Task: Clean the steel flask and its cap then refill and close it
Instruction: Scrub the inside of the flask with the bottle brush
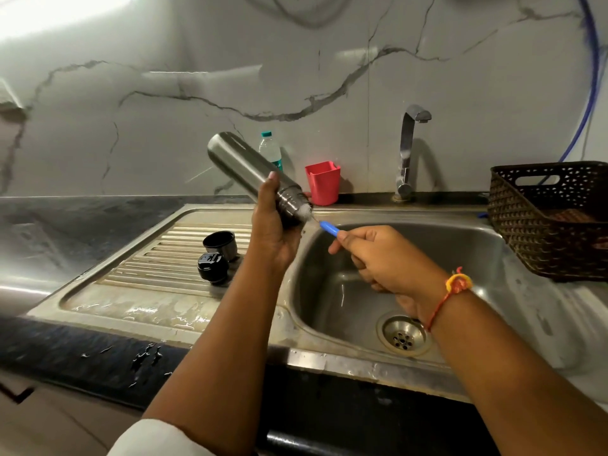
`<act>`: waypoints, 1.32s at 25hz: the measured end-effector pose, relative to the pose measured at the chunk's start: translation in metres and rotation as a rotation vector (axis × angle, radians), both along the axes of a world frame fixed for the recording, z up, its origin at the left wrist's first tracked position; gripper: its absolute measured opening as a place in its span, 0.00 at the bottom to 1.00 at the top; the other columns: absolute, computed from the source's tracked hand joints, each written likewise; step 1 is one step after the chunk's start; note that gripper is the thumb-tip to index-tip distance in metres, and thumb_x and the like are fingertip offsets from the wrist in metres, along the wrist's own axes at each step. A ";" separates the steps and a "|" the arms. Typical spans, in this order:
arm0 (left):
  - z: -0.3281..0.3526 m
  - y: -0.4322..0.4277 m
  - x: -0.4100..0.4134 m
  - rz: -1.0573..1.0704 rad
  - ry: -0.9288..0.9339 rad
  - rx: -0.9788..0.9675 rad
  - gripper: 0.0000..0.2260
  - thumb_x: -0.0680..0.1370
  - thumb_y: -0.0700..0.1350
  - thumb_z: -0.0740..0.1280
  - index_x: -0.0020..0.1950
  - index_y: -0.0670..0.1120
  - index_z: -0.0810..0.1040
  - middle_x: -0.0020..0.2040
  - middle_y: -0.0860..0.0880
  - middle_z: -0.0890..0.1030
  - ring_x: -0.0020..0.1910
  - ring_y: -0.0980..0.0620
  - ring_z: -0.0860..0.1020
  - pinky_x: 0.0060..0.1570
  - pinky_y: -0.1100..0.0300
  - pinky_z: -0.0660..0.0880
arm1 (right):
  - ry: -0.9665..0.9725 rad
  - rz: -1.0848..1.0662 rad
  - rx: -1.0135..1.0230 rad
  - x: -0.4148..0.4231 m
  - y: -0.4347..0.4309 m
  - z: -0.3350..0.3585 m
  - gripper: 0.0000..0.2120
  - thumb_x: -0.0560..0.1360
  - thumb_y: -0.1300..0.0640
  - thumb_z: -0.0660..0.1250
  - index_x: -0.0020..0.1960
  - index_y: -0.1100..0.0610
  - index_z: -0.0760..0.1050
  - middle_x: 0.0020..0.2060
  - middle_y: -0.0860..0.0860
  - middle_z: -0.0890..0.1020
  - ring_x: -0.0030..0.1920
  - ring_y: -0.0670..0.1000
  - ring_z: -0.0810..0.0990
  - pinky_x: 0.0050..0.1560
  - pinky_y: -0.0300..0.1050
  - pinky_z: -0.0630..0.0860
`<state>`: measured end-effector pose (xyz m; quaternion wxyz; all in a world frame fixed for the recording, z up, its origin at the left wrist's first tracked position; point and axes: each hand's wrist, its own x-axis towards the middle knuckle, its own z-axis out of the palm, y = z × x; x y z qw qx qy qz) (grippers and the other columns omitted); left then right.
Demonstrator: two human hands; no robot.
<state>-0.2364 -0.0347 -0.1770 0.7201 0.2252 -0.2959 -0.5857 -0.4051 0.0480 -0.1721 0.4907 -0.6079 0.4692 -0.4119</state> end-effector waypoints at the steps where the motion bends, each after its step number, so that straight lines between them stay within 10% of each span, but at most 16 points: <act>1: 0.002 -0.002 0.007 0.019 0.051 -0.005 0.21 0.79 0.51 0.69 0.66 0.40 0.71 0.47 0.42 0.79 0.41 0.49 0.80 0.44 0.56 0.82 | 0.020 0.020 -0.001 -0.005 0.002 0.002 0.15 0.83 0.51 0.59 0.48 0.58 0.81 0.24 0.47 0.65 0.21 0.43 0.60 0.19 0.34 0.58; 9: -0.007 -0.010 0.003 0.001 -0.001 -0.011 0.24 0.76 0.52 0.74 0.65 0.39 0.72 0.46 0.42 0.79 0.41 0.48 0.80 0.42 0.57 0.81 | -0.025 0.038 0.083 0.012 0.003 -0.003 0.15 0.84 0.52 0.57 0.51 0.60 0.79 0.25 0.47 0.63 0.21 0.43 0.57 0.19 0.36 0.54; 20: 0.001 -0.014 0.069 0.278 0.318 0.003 0.29 0.75 0.50 0.75 0.69 0.38 0.70 0.45 0.42 0.80 0.40 0.48 0.82 0.43 0.52 0.83 | 0.567 0.049 -0.316 -0.016 -0.007 -0.006 0.13 0.81 0.50 0.62 0.41 0.49 0.81 0.21 0.44 0.71 0.23 0.42 0.68 0.26 0.34 0.64; 33: 0.002 -0.008 0.077 0.475 0.314 0.078 0.28 0.76 0.52 0.75 0.68 0.41 0.69 0.52 0.41 0.81 0.44 0.46 0.85 0.50 0.47 0.84 | 0.652 0.118 -0.294 -0.038 -0.010 0.001 0.11 0.80 0.47 0.63 0.43 0.44 0.82 0.32 0.50 0.78 0.30 0.44 0.71 0.37 0.48 0.72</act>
